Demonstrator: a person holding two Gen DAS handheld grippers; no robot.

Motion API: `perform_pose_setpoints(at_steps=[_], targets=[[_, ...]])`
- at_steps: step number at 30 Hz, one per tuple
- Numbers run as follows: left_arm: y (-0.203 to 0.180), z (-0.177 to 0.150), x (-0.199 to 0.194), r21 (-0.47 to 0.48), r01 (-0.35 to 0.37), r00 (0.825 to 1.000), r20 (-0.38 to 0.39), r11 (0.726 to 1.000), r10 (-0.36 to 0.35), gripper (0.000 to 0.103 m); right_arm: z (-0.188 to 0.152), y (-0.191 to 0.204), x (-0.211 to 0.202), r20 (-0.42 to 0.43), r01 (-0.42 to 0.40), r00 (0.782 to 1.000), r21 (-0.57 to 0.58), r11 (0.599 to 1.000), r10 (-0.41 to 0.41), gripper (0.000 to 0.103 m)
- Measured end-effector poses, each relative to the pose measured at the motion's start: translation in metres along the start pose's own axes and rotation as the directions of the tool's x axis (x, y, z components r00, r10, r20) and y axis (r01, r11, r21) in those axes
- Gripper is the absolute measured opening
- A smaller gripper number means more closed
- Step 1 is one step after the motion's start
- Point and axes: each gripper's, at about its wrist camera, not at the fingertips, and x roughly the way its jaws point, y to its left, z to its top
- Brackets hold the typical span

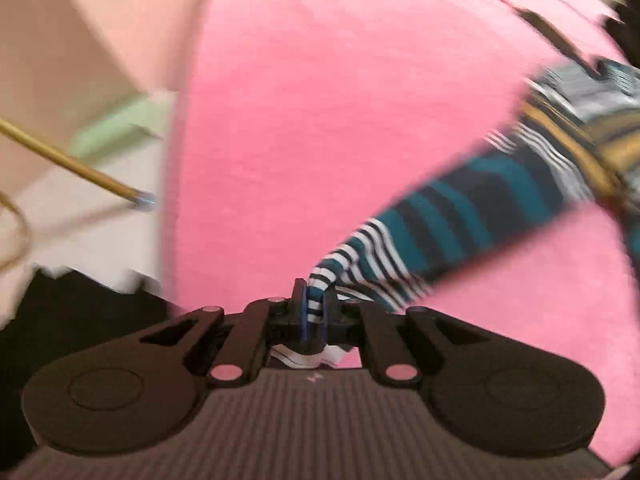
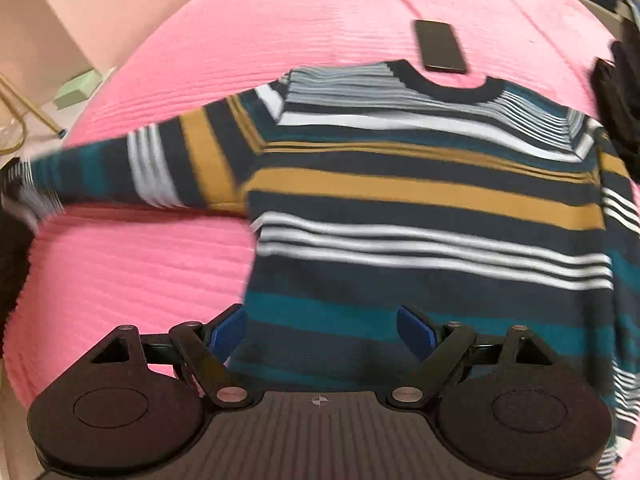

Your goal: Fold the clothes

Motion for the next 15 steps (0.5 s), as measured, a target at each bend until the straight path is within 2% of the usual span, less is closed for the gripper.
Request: perform_pose_setpoints(at_steps=[2,4,7,11,15], targets=[[0.021,0.010,0.013,-0.038,-0.034,0.999,0.001,0.999,0.034,0.014,0.005,0.011,0.008,-0.011,-0.006,1.000,-0.014,1.000,0.006,0.085],[0.017,0.011,0.024,-0.024,-0.091,0.996,-0.006,0.996,0.091,0.013,0.008,0.021,0.015,-0.025,-0.009,1.000,-0.025,1.000,0.008,0.085],[0.000,0.001,0.030,-0.011,-0.102,0.995,-0.016,0.995,0.101,0.017,0.007,0.026,0.020,-0.040,-0.008,0.999,-0.040,0.999,0.007,0.085],[-0.042,-0.014,0.032,-0.009,0.021,0.999,-0.028,1.000,-0.021,0.025,0.000,0.015,0.021,-0.052,0.028,0.998,-0.029,0.999,-0.029,0.086],[-0.100,-0.001,0.039,0.063,0.121,0.993,-0.018,0.991,-0.120,0.029,-0.016,-0.017,0.012,-0.028,0.093,0.995,0.004,0.996,-0.093,0.086]])
